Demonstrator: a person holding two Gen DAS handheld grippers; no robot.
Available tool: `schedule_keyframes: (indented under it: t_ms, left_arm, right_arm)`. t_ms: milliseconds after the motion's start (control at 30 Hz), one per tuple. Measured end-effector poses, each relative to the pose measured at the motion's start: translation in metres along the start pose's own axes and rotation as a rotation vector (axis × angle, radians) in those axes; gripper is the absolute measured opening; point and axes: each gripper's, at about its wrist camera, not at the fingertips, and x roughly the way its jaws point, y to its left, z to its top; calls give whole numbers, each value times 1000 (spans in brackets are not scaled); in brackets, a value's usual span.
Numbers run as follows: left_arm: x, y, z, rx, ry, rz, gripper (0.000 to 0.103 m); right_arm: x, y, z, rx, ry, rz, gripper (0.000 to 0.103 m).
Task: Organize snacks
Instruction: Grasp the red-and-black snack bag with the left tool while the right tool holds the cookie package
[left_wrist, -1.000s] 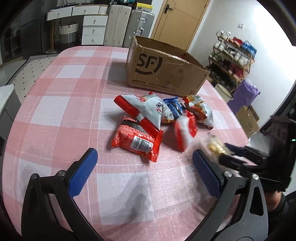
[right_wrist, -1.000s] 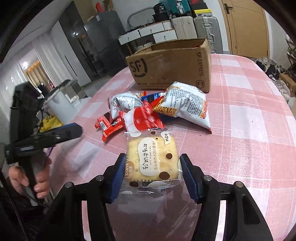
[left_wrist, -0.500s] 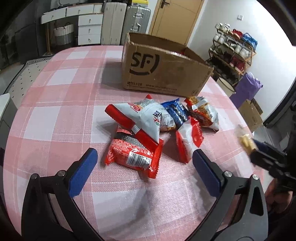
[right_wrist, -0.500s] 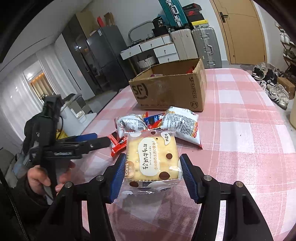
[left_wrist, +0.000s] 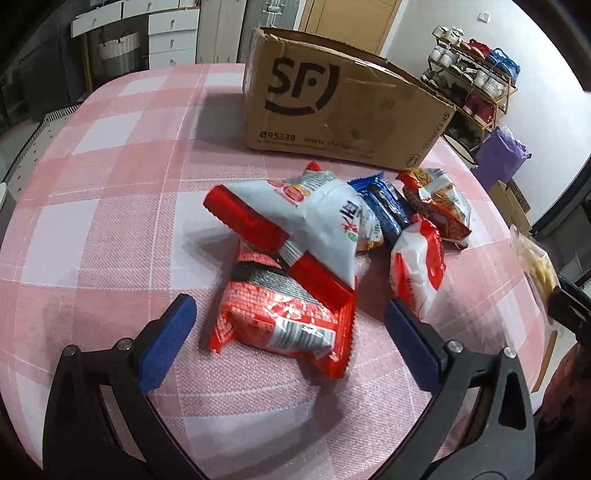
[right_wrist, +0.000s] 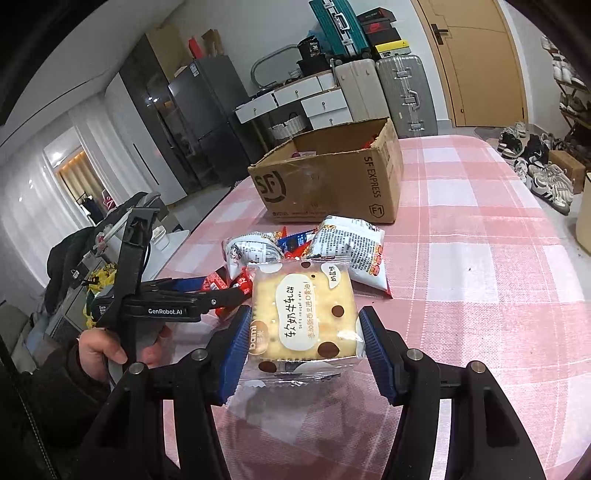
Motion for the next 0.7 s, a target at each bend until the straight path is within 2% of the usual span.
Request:
schedule_keyframes:
  t_ms: [167, 233, 367, 600, 700]
  left_arm:
    - [1, 3, 1, 11, -15, 2, 94]
    - [-1, 6, 2, 13, -22, 5, 85]
    - [-4, 9, 1, 40, -28, -4, 53]
    - [-15, 8, -9, 55, -26, -28, 46]
    - [-23, 4, -17, 78, -30, -15, 44]
  right_arm:
    - [0, 1, -1, 11, 2, 2, 59]
    - [1, 1, -1, 8, 3, -1, 59]
    - [-1, 3, 1, 8, 3, -1, 59]
    - [-14, 17, 5, -17, -32, 5, 59]
    - [-21, 23, 5, -25, -41, 3, 59]
